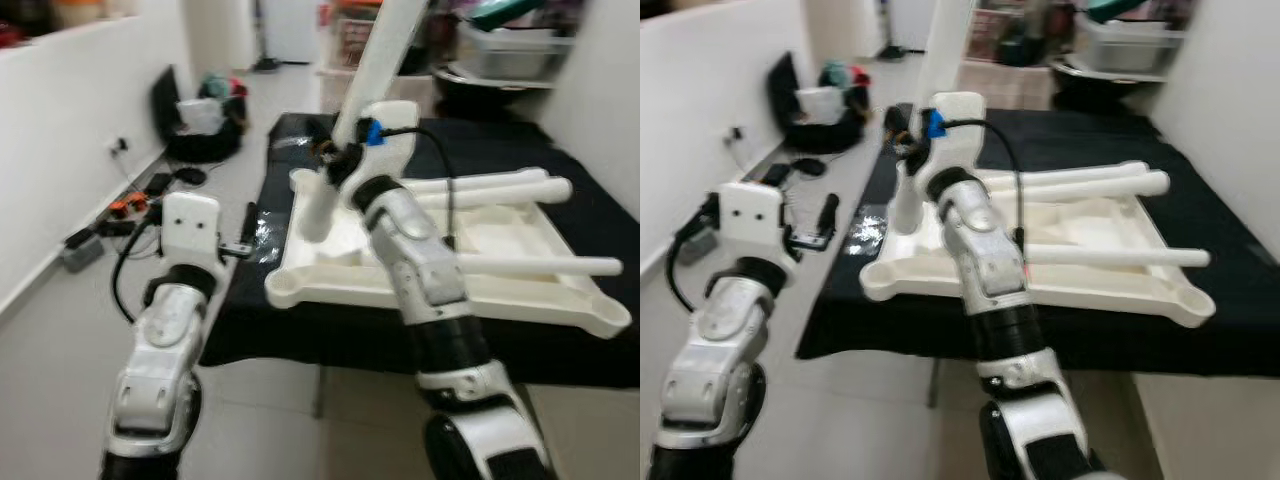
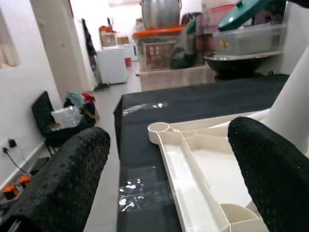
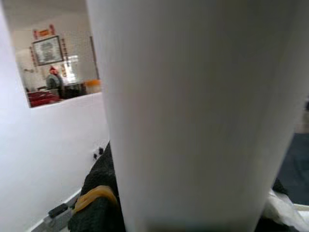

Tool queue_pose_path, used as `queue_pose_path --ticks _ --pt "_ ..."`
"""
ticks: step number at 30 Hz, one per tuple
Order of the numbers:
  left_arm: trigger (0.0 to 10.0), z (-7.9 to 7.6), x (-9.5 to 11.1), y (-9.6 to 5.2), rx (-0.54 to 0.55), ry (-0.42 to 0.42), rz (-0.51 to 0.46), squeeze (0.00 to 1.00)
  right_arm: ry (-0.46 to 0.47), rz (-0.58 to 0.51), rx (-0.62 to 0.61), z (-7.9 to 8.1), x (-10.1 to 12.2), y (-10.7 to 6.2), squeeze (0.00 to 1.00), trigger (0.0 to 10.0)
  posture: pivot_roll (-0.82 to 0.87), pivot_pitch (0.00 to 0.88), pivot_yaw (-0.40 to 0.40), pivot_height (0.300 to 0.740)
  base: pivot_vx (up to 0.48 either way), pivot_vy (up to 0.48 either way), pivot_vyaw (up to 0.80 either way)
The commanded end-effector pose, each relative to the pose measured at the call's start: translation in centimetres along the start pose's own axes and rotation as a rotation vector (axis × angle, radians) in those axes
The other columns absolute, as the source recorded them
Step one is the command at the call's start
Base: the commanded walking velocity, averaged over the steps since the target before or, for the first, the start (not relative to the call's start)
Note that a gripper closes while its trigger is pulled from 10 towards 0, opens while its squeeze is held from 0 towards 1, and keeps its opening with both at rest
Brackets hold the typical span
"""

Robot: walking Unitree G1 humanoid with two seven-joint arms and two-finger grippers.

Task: Building children table

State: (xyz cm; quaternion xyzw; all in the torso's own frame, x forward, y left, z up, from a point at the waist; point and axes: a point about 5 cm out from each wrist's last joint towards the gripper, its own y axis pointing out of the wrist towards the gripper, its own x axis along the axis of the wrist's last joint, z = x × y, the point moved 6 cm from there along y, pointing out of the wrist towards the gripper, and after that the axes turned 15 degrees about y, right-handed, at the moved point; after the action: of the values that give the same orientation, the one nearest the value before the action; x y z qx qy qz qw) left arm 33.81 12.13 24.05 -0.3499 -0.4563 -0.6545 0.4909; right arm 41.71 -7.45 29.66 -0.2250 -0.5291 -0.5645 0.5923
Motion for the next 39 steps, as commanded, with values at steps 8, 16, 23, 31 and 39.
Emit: queue_pose_path --ticks 8,16,23,31,39 --pt "10.0 1.2 -0.8 -0.1 0.051 -0.008 0.047 0.0 0.017 -0.023 0.061 1.8 0.5 0.2 0.0 10.0 0.0 0.031 -0.057 0.74 0.0 0.0 0.0" --pt "10.0 1.0 -1.2 -0.4 0.053 -0.008 0.063 0.0 0.016 -0.016 0.173 2.5 1.3 0.7 0.0 10.0 -0.01 0.033 -0.06 0.74 0.0 0.0 0.0" --pt "10.0 0.4 -1.7 -1.0 0.042 -0.025 0.092 0.0 -0.026 -0.004 0.193 2.5 1.3 0.9 0.0 10.0 -0.01 0.036 -0.064 0.74 0.0 0.0 0.34" --pt "10.0 0.3 -2.0 -1.3 0.039 -0.03 0.102 0.0 -0.029 0.014 0.188 2.4 1.2 1.2 0.0 10.0 -0.01 0.034 -0.066 0.74 0.0 0.0 0.58" --pt "10.0 -0.2 -2.6 -1.8 0.016 -0.041 0.118 0.0 0.021 0.042 0.282 3.1 1.4 1.8 0.0 10.0 -0.01 0.04 -0.072 0.74 0.0 0.0 0.0"
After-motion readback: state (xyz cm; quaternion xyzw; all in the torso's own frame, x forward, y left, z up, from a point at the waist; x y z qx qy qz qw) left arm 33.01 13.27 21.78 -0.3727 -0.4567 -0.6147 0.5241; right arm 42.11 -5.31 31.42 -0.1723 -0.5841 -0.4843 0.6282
